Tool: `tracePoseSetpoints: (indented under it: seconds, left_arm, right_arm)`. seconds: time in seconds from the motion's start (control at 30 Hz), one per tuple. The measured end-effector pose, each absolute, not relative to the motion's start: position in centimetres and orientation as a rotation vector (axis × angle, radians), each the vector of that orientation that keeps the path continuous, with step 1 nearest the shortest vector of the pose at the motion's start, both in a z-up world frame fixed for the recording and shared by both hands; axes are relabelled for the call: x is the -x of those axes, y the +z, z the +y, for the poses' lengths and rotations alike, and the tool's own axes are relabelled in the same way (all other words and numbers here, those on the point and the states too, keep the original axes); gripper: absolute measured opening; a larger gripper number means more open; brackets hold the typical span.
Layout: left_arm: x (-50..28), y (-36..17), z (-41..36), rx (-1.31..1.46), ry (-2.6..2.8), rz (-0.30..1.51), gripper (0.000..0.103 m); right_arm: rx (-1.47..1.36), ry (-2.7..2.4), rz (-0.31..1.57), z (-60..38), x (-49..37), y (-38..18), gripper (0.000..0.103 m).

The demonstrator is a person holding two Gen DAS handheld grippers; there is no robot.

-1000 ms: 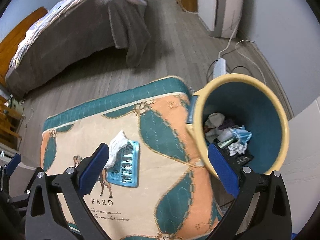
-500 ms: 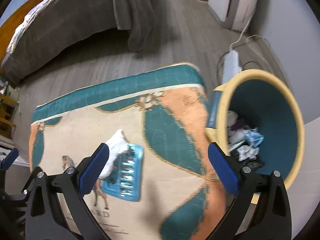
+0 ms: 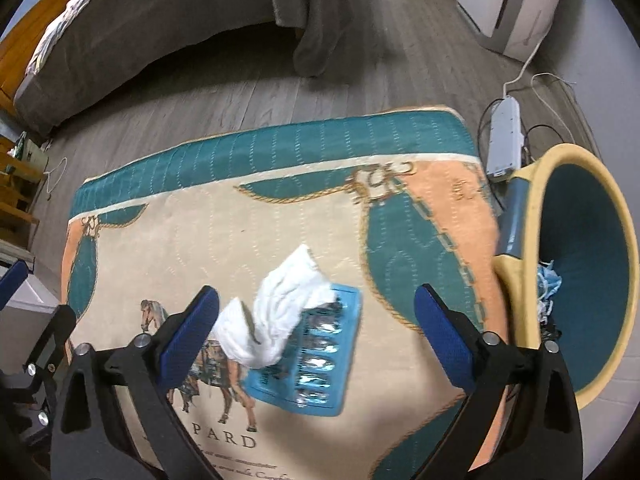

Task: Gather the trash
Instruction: 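Grasp the white tissue on the pill tray with the right tool, then lift the tissue toward the bin with the right tool while the left tool grasps the blue pill tray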

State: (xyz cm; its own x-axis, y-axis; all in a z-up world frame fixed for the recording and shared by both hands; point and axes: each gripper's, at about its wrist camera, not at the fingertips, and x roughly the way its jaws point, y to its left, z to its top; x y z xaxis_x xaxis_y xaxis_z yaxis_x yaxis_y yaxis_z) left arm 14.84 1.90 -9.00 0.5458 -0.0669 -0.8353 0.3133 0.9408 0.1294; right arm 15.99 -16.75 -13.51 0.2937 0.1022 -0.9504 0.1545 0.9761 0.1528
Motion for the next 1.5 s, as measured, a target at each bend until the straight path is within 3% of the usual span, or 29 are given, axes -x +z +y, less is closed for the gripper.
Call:
tracePoseSetpoints:
  seconds: [0.1,0.2,0.27,0.33,0.67,0.83,0.9,0.97,1.07,1.1,1.13,1.17,1.5]
  left_arm:
    - [-15.1,-8.8,2.5,-0.264,-0.226,0.969,0.098]
    - [-15.2,-8.6,2.7,-0.247,-0.227,0.971,0.098]
    - [-15.1,-8.4,2.7,-0.243,-0.231,0.967,0.098]
    - [-15.0,-8.2,2.7,-0.237,-0.232,0.961,0.098]
    - [-14.6,-8.5,0.4,-0.263,-0.271,0.968,0.098]
    - [-14.5,-8.6,-0.3,-0.28,-0.279,0.965,0.098]
    - [-14.5,-9.0,-0.3,-0.304,-0.274,0.969,0.098]
    - [-14.6,-9.2,-0.1,-0.316,-0.266,0.98,0.098]
    - [-14.6,-9.3,0.3,-0.3,-0.261,0.99,0.098]
    - [-14.6,-9.2,0.3,-0.297,-0.261,0.991,0.098]
    - [-14.6,-9.2,0.3,-0.294,-0.261,0.991,0.098]
    - [-14.5,-9.2,0.3,-0.291,-0.26,0.992,0.098]
    - [-13.1,-9.9,-2.8,-0.281,-0.291,1.009,0.098]
  right_arm:
    - [-0.246,-0.011,1.298,-16.0,-16.2,-14.2,0.07]
    - [-0.279,0.026,1.329,-15.5,-16.2,-14.9,0.044]
    - [-0.271,0.04,1.349,-15.0,-16.2,-15.4,0.019]
    - [-0.279,0.053,1.364,-14.9,-16.2,-15.7,0.004]
    - [-0.388,0.077,1.24,-18.0,-15.4,-11.8,0.001]
    - [-0.338,0.083,1.312,-17.3,-15.5,-13.4,0.002]
    - [-0.328,0.089,1.345,-16.8,-15.4,-14.4,0.006]
    - [-0.312,0.096,1.371,-16.2,-15.3,-15.2,0.026]
    - [-0.302,0.095,1.401,-15.6,-15.2,-16.2,0.032]
    - [-0.297,0.093,1.407,-15.5,-15.2,-16.4,0.031]
    - [-0.297,0.1,1.399,-15.4,-15.1,-16.4,0.021]
    - [-0.316,0.114,1.393,-15.5,-15.1,-16.3,0.002]
    - [-0.424,0.117,1.258,-19.9,-13.6,-11.7,0.002]
